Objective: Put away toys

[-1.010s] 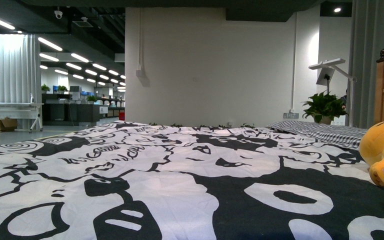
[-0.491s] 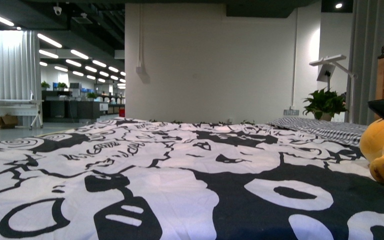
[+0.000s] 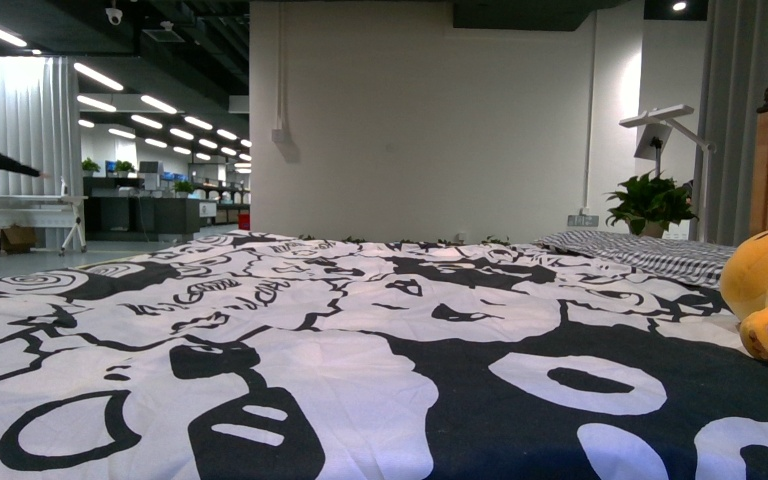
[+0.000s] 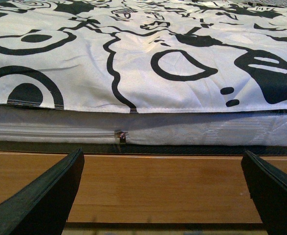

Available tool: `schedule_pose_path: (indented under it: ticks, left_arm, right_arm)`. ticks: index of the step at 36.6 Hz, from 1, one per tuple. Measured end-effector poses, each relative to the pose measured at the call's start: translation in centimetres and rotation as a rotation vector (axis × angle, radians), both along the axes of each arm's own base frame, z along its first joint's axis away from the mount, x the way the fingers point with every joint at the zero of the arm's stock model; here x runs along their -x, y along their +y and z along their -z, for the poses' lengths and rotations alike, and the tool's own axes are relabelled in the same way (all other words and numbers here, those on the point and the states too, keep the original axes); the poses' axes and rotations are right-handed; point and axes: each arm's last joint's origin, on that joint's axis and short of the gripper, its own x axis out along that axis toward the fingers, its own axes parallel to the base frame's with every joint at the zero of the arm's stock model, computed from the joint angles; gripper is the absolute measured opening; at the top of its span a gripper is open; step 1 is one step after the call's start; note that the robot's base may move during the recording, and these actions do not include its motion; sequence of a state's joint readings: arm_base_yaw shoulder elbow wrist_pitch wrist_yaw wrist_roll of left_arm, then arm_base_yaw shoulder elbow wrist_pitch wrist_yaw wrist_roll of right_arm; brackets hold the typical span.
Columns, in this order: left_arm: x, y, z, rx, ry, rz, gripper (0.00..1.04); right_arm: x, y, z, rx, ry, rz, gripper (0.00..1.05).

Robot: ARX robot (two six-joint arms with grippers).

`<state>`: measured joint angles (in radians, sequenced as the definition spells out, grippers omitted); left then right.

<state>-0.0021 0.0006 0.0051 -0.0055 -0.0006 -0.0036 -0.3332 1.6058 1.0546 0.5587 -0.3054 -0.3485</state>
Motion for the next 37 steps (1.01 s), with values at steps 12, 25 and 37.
schedule_pose_path:
  ticks: [12,25,37]
  left_arm:
    - [0.0,0.0,0.0,0.0,0.0,0.0,0.99]
    - [0.0,0.0,0.0,0.0,0.0,0.0,0.99]
    - [0.0,0.0,0.0,0.0,0.0,0.0,0.99]
  right_arm:
    - [0.2,0.0,2.6,-0.054,0.087,-0.017,0.98]
    - [0.6,2.3,4.2,-0.039,0.106,-0.029,0.81]
    - [1.9,4.8,2.6,-0.078,0.063,-0.031,0.35]
